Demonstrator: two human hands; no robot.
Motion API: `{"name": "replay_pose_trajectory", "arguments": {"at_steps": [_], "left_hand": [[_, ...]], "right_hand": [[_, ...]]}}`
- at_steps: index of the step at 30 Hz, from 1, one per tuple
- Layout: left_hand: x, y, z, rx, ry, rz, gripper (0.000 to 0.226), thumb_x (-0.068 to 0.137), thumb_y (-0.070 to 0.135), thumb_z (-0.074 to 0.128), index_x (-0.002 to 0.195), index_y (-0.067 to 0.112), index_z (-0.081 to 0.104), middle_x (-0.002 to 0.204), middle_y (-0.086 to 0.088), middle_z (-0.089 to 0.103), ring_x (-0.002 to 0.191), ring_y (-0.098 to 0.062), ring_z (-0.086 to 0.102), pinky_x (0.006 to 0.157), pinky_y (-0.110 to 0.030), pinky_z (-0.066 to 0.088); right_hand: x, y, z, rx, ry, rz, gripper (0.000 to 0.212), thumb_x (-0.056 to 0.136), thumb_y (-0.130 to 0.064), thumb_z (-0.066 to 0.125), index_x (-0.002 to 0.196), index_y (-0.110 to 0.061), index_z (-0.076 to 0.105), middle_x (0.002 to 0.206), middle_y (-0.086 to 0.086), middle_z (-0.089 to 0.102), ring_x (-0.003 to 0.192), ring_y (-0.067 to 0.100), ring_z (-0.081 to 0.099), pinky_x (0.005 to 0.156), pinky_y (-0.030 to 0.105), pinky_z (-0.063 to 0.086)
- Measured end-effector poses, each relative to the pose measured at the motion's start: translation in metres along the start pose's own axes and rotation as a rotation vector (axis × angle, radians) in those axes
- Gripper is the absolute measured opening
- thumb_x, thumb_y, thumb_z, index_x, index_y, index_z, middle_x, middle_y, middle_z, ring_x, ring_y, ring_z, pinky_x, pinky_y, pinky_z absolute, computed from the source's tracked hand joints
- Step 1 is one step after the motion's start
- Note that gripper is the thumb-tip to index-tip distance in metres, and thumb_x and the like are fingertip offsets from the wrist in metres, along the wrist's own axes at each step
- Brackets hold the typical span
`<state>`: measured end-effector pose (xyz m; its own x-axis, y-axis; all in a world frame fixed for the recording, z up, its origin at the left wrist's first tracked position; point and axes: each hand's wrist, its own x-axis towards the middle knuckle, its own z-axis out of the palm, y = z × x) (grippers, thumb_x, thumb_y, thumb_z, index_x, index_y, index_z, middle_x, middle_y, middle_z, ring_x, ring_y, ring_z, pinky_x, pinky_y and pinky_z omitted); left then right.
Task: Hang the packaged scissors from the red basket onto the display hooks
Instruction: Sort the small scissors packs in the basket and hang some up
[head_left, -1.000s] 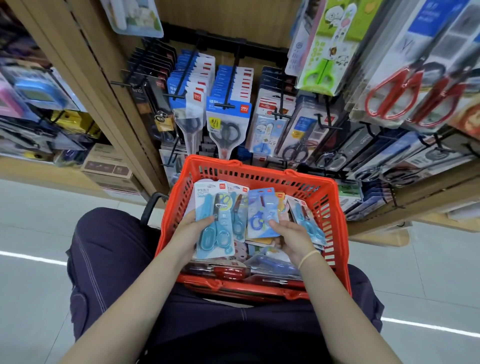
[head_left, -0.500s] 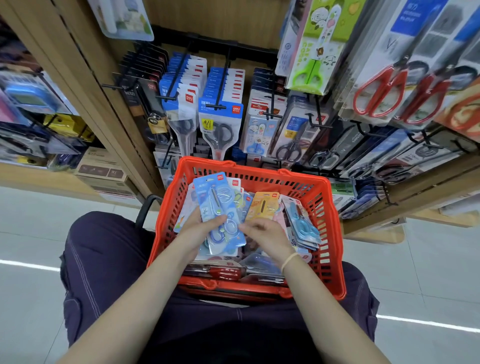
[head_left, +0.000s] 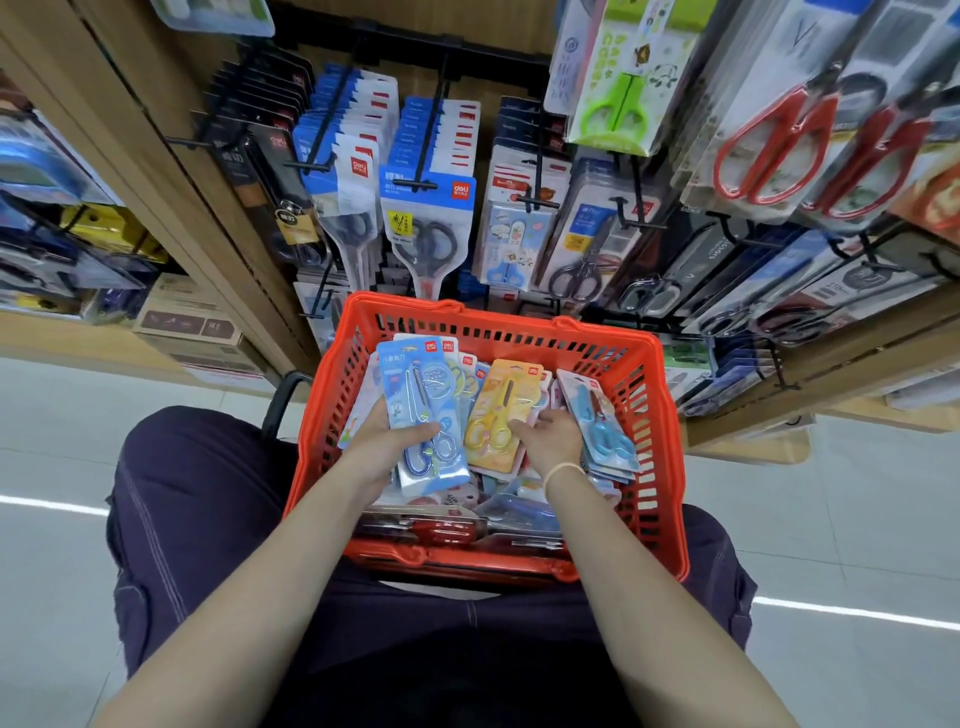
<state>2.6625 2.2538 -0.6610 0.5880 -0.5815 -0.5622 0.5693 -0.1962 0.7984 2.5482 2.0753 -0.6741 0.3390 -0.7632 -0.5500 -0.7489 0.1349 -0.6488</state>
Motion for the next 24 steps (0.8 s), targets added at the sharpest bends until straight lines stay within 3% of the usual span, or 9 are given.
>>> {"name": "replay_pose_trajectory", "arguments": {"at_steps": [2,4,6,11,15,19,22,24], "left_hand": [[0.000,0.000,-0.003,-0.003,0.000,0.000,0.049,0.091,-0.005,0.068,0.132,0.020,0.060,0.123,-0.005,0.074,0.112,-0.027,0.071,0.090,-0.043,0.058],[0.000,-0.001,-0.005,-0.001,0.003,0.005,0.049,0.091,-0.004,0.069,0.133,0.020,0.059,0.125,-0.007,0.073,0.115,-0.030,0.070,0.097,-0.048,0.055],[-0.001,0.000,-0.007,-0.005,0.014,0.015,0.050,0.091,-0.005,0.069,0.131,0.023,0.060,0.126,-0.007,0.073,0.116,-0.029,0.069,0.099,-0.049,0.054],[-0.010,0.011,-0.012,-0.038,-0.014,0.040,0.052,0.091,-0.005,0.066,0.138,0.017,0.057,0.126,-0.009,0.072,0.111,-0.028,0.071,0.082,-0.036,0.060],[-0.020,0.030,-0.008,-0.074,-0.015,0.074,0.046,0.093,-0.005,0.063,0.133,0.017,0.061,0.122,-0.009,0.074,0.109,-0.030,0.072,0.084,-0.042,0.059],[-0.030,0.063,0.012,-0.100,-0.047,0.098,0.037,0.097,0.000,0.058,0.131,0.015,0.063,0.115,-0.011,0.076,0.097,-0.028,0.075,0.081,-0.041,0.062],[-0.040,0.090,0.027,-0.160,-0.071,0.154,0.034,0.100,0.020,0.060,0.133,0.013,0.062,0.117,-0.011,0.076,0.099,-0.024,0.075,0.080,-0.036,0.062],[-0.046,0.107,0.032,-0.147,-0.089,0.216,0.053,0.093,0.042,0.069,0.138,0.015,0.059,0.125,-0.009,0.073,0.112,-0.023,0.072,0.088,-0.036,0.059]], "right_hand": [[-0.003,-0.002,0.004,0.014,0.002,0.006,0.045,0.089,-0.021,0.075,0.116,0.013,0.062,0.112,0.029,0.066,0.112,0.040,0.062,0.089,0.042,0.048],[-0.004,-0.005,0.006,0.068,-0.012,0.025,0.036,0.087,-0.019,0.077,0.097,0.013,0.066,0.091,0.035,0.061,0.091,0.042,0.064,0.080,0.045,0.050],[-0.002,-0.003,0.005,0.163,-0.055,0.060,0.022,0.085,-0.018,0.077,0.081,-0.002,0.063,0.071,0.020,0.054,0.071,0.030,0.056,0.071,0.043,0.050],[-0.015,-0.006,-0.022,0.317,-0.124,-0.040,0.006,0.094,-0.011,0.069,0.088,-0.011,0.069,0.088,0.004,0.069,0.090,0.022,0.063,0.087,0.032,0.050],[-0.034,-0.022,-0.052,0.448,-0.224,-0.158,0.016,0.098,-0.011,0.062,0.105,-0.012,0.076,0.109,0.010,0.076,0.107,0.032,0.069,0.096,0.046,0.055],[-0.055,-0.058,-0.066,0.559,-0.305,-0.246,0.020,0.102,-0.010,0.056,0.109,-0.005,0.074,0.109,0.018,0.074,0.098,0.032,0.068,0.093,0.049,0.053],[-0.076,-0.088,-0.066,0.580,-0.329,-0.309,0.022,0.103,-0.009,0.053,0.111,-0.003,0.073,0.103,0.016,0.074,0.090,0.026,0.068,0.084,0.041,0.055],[-0.087,-0.105,-0.062,0.560,-0.320,-0.355,0.022,0.102,-0.009,0.054,0.110,-0.004,0.073,0.103,0.015,0.075,0.090,0.024,0.068,0.085,0.041,0.054]]}}
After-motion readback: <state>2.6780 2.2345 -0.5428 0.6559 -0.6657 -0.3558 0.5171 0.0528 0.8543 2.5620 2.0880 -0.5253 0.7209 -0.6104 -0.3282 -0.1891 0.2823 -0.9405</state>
